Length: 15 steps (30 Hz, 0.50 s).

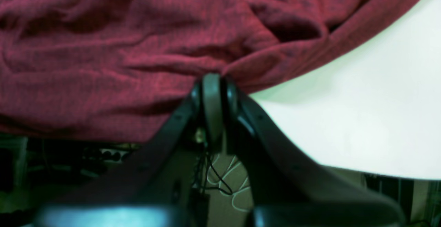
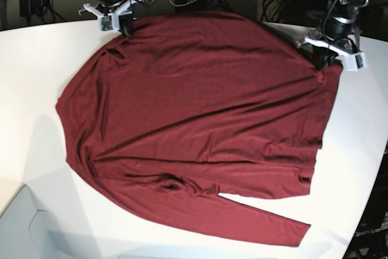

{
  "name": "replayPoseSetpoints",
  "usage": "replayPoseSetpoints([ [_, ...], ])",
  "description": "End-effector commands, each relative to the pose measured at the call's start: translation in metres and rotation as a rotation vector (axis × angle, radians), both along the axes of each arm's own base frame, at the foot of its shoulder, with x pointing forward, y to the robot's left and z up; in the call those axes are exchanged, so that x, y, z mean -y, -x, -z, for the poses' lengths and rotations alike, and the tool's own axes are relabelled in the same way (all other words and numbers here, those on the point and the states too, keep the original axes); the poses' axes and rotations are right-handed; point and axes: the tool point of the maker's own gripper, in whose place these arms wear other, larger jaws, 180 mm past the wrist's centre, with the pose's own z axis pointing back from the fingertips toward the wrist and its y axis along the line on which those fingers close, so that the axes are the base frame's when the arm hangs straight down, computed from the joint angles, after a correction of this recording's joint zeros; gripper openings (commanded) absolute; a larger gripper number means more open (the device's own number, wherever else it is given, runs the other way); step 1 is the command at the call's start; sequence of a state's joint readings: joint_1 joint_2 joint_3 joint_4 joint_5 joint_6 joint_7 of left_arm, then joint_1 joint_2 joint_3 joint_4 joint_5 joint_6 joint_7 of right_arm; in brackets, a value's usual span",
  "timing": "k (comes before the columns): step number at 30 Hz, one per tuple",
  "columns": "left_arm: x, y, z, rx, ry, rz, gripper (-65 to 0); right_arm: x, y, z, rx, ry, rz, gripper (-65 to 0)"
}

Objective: Layout the t-shirt on the table in an organized manner, then fold the t-shirt properly
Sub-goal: 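Lift the held shirt edge with both grippers and pull it taut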

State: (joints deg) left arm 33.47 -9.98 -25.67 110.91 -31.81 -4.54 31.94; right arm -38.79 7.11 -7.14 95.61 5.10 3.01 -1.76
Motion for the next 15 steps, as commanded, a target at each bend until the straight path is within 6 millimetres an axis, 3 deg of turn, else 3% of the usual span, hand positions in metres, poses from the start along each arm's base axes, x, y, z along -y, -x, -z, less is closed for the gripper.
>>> replayPoseSetpoints([
  [1,-0.002,-0.004,-0.011,0.040,-0.013,0.005,-64.6,0.002,0.012,0.007,-0.069,0.009,-0.006,-65.0],
  [4,-0.003,-0.004,-0.011,0.040,-0.015,0.003,-64.6,0.018,0.000,-0.008,-0.021,0.032,0.025,-65.0],
  [11,-0.032,0.001,-0.020,0.055,-0.059,-0.067,-64.6,0.039,-0.023,-0.042,0.080,0.066,0.068,-65.0],
  [15,-0.039,0.007,-0.020,0.042,-0.073,-0.080,-64.6,0.037,-0.031,-0.058,0.124,0.062,0.064,-65.0],
])
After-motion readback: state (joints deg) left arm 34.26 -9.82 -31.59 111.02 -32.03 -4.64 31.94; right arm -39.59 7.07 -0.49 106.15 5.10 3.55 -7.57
